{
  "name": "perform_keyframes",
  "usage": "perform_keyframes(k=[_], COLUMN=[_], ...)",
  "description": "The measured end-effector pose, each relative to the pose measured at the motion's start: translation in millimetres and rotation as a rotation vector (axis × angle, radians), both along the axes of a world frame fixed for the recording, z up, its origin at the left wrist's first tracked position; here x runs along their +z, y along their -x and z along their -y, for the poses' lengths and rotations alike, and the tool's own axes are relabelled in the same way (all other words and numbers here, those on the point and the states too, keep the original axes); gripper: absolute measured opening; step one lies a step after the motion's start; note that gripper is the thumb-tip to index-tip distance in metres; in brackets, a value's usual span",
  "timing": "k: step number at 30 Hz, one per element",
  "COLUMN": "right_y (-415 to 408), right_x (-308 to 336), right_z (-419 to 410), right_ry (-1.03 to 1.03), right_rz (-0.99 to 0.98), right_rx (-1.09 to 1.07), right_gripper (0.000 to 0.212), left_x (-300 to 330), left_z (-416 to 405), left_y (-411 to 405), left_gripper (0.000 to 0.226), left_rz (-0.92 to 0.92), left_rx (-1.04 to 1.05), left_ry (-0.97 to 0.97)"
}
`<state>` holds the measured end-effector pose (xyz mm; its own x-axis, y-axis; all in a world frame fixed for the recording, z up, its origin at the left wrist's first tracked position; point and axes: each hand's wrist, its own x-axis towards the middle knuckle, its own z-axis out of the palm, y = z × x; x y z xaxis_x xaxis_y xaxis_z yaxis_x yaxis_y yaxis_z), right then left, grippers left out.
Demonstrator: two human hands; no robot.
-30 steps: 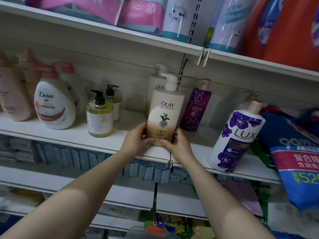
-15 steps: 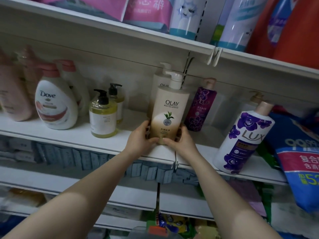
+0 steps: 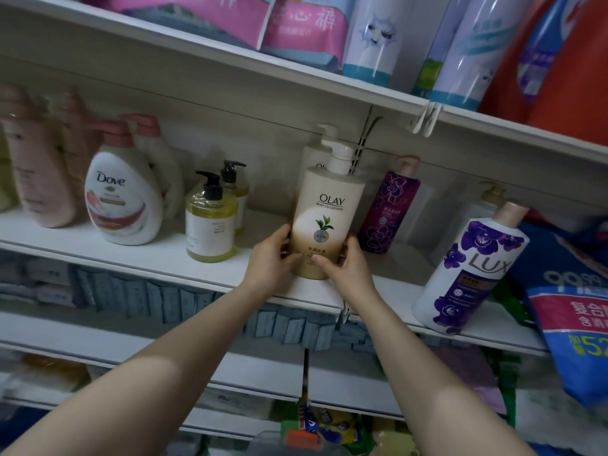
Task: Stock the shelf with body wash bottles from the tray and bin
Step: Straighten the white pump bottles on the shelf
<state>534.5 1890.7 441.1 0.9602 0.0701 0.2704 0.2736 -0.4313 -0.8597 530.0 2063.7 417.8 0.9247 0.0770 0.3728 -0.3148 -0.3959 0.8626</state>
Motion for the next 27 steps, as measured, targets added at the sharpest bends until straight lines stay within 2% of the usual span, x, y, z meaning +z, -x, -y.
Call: perform_keyframes(k=[16, 19, 22, 24, 27], right_y=[7, 8, 10, 6, -13], right_x=[-2, 0, 14, 33, 67], right_z=[-36, -33, -29, -26, -22], right_ry=[0.013, 0.028, -0.068, -0.100, -0.056], right_rz=[0.018, -0.004, -0.099, -0.127, 0.000], right_rx=[0.064, 0.087, 0.126, 0.035, -0.104], right_gripper=[0.055, 0.054, 0.044, 0.059, 0.056], left_x=[5, 9, 28, 50, 88], left_z=[-38, -39, -42, -45, -49], left_y=[23, 24, 24, 14, -8], left_gripper=[0.059, 0.052, 0.031, 0.020, 0.037], left_rz=[0.023, 0.041, 0.055, 0.038, 0.033], left_rx=[0.018, 0.012, 0.021, 0.071, 0.082], left_ry=[-0.025, -0.026, 0.020, 0.073, 0.181])
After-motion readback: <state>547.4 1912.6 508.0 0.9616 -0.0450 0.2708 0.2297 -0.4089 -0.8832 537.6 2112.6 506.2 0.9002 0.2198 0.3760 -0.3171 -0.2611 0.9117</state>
